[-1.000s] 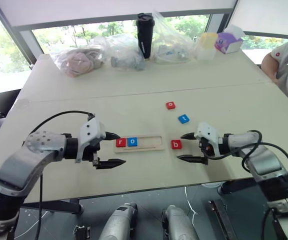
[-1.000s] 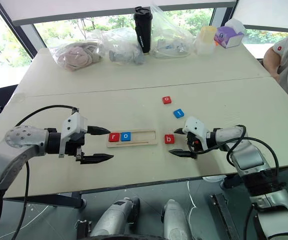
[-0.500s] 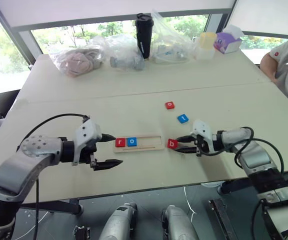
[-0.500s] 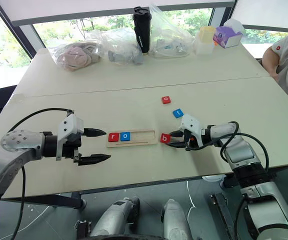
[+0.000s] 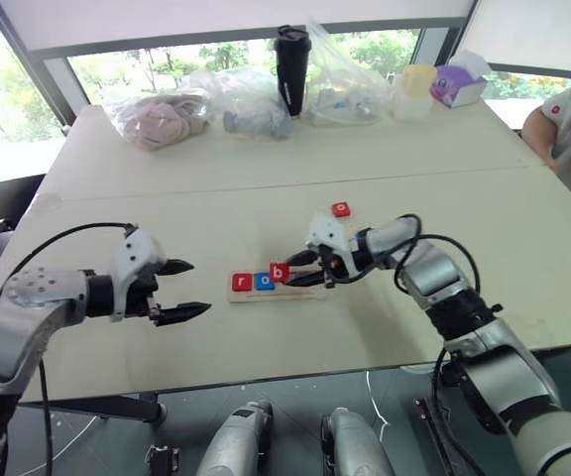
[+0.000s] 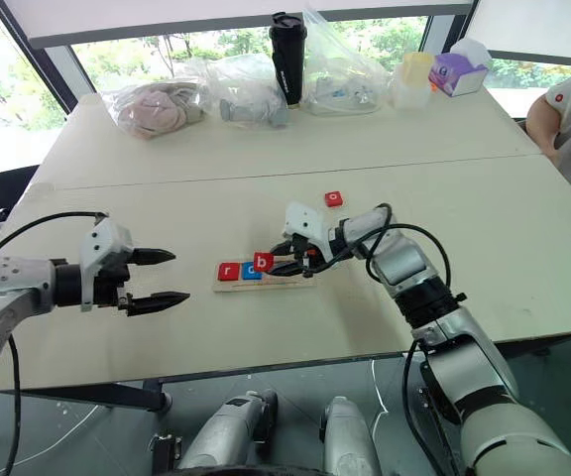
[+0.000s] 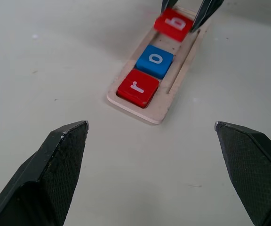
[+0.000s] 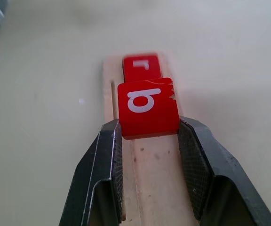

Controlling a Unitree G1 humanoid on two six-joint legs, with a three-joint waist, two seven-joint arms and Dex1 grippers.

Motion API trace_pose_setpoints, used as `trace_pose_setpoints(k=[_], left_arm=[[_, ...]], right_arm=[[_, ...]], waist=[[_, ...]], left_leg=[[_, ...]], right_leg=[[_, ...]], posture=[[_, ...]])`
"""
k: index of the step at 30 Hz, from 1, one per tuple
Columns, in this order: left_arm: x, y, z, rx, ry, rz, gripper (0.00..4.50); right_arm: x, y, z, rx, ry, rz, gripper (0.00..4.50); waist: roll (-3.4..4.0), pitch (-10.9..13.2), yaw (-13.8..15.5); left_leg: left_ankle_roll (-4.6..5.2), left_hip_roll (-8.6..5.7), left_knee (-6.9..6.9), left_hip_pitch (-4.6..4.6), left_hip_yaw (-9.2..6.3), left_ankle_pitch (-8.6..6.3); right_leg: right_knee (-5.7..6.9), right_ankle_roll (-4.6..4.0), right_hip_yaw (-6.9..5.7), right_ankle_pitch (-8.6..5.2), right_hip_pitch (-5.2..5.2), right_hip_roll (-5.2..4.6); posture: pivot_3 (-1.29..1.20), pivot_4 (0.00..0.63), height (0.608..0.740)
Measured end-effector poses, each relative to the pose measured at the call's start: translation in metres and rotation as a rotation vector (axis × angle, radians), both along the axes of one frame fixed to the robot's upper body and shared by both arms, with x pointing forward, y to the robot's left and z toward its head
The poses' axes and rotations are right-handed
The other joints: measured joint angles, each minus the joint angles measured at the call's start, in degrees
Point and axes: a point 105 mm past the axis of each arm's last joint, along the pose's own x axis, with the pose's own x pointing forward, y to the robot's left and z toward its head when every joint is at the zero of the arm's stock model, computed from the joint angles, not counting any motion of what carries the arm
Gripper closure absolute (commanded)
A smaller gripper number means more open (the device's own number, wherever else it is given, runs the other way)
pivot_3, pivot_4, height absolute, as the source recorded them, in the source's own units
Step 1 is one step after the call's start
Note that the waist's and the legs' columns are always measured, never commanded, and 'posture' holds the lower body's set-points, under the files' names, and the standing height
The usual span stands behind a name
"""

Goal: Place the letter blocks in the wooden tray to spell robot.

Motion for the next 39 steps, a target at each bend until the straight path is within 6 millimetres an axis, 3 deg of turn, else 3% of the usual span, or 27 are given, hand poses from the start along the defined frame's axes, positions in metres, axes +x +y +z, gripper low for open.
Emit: trace_pose_setpoints(k=[5, 15, 27, 37, 39], left_arm=[[-0.003, -0.004, -0.002, -0.012, 0.008, 0.003, 0.0], [-0.004, -0.009, -0.001, -0.017, -0.003, 0.01, 0.0], [0.002, -0.011, -0.001, -0.049, -0.026, 0.027, 0.0], [0.003, -0.014, -0.007, -0.056, -0.014, 0.021, 0.0], [0.004, -0.015, -0.007, -0.054, -0.018, 0.019, 0.0]], right_arm=[[0.004, 0.0, -0.008, -0.044, -0.017, 0.009, 3.39], [0.008, -0.001, -0.008, -0.066, -0.049, 0.029, 3.39], [0.007, 0.015, -0.011, -0.046, -0.043, 0.038, 3.39], [0.007, 0.012, -0.009, -0.053, -0.032, 0.03, 3.39], [0.007, 0.012, -0.009, -0.053, -0.03, 0.028, 2.35]], waist=[[0.0, 0.0, -0.45], [0.0, 0.0, -0.49], [-0.01, -0.02, -0.61], [-0.01, -0.02, -0.44], [-0.01, -0.02, -0.45]], left_leg=[[-0.06, 0.11, -0.01, 0.01, 0.0, 0.04], [-0.11, 0.17, -0.01, 0.05, 0.0, 0.07], [-0.16, 0.2, -0.01, 0.09, 0.0, 0.1], [-0.18, 0.21, -0.01, 0.1, 0.0, 0.11], [-0.18, 0.21, -0.01, 0.1, 0.0, 0.11]], right_leg=[[0.25, 0.02, 0.0, 0.01, -0.01, 0.08], [0.32, 0.0, 0.03, 0.01, -0.13, 0.16], [0.38, -0.04, 0.07, 0.04, -0.14, 0.23], [0.39, -0.06, 0.1, 0.05, -0.15, 0.25], [0.39, -0.07, 0.1, 0.05, -0.15, 0.25]], posture=[[0.0, 0.15, 0.74], [0.0, 0.15, 0.74], [0.0, 0.15, 0.74], [0.0, 0.15, 0.74], [0.0, 0.15, 0.74]])
